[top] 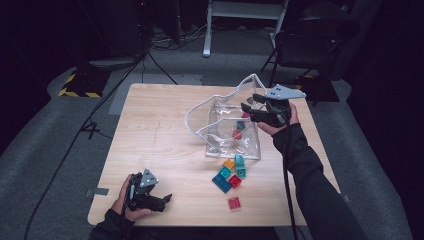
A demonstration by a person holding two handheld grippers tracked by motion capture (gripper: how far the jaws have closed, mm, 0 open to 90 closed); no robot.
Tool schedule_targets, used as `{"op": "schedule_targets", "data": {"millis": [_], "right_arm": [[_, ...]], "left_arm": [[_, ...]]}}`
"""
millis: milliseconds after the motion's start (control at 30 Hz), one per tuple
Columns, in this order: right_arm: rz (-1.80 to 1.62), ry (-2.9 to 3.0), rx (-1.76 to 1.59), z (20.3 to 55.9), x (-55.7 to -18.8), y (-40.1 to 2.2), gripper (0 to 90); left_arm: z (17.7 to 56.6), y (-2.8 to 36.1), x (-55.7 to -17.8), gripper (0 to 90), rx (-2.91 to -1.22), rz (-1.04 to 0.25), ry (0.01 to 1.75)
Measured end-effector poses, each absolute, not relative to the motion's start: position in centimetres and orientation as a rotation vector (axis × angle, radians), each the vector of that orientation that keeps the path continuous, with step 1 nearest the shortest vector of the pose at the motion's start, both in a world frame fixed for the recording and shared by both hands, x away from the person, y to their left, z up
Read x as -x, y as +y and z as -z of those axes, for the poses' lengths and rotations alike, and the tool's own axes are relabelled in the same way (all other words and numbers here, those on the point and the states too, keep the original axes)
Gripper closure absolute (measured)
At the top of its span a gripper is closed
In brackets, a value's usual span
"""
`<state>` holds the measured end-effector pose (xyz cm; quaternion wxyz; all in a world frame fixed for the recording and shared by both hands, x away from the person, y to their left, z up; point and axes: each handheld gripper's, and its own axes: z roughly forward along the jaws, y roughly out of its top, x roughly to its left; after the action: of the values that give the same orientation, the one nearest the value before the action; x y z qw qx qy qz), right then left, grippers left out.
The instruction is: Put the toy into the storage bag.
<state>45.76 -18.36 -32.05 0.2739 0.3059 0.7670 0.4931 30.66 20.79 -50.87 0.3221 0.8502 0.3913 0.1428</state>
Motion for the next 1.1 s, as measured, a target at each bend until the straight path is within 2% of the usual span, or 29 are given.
{"op": "schedule_targets", "data": {"millis": [600,1100], "right_arm": [[-1.346,2.027,-0.774,30.9,-42.5,-20.4,45.6],[-1.335,2.05,-0.744,31.8,-39.7,-22.5,45.7]], "left_arm": [[50.9,20.8,-30.7,0.5,-2.233,-0.376,1.026],[50.9,20.8,-30.7,0.6,-2.233,-0.376,1.026]]}}
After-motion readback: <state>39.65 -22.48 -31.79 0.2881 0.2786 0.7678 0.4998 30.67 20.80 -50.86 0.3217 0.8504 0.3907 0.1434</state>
